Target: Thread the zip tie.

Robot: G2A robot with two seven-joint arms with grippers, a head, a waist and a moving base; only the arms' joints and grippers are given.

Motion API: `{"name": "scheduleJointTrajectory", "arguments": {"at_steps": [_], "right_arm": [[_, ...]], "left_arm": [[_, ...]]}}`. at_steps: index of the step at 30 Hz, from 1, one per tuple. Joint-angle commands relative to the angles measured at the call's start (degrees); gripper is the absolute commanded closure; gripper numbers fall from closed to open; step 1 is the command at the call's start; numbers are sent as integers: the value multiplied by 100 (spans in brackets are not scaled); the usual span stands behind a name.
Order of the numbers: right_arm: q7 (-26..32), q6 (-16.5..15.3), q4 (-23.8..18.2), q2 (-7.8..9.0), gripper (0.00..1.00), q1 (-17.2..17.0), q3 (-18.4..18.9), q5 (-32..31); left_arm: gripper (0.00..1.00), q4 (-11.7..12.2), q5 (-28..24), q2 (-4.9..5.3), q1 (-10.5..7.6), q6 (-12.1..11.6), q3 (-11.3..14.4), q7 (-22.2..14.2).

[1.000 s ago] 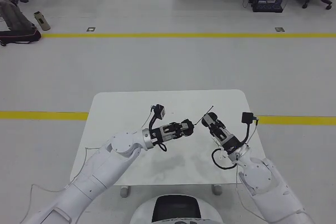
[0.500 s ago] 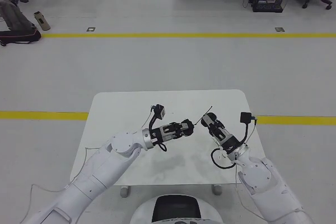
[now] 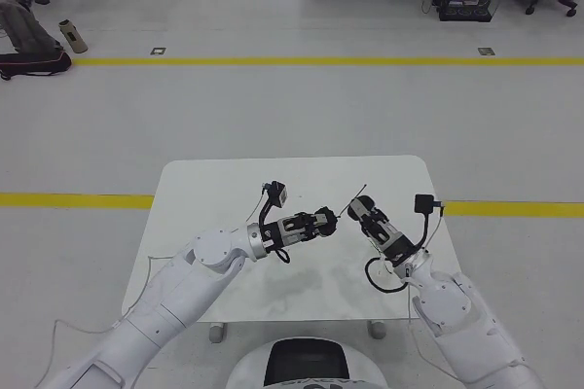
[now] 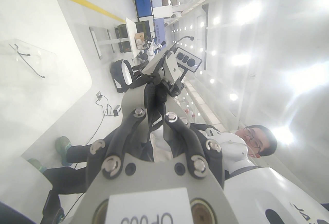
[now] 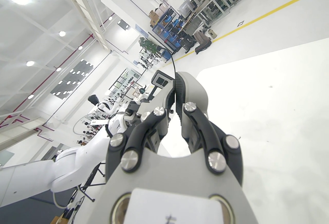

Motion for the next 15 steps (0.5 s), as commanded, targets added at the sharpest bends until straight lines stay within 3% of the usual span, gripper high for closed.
{"name": "scheduleJointTrajectory", "arguments": {"at_steps": [1,15], "right_arm": [[1,0,-4,1,100,2,-3,-28],[36,0,-6,22,100,-30,43,-219]], "left_arm": [[100,0,0,0,0,0,0,0],[100,0,0,0,0,0,0,0]]}}
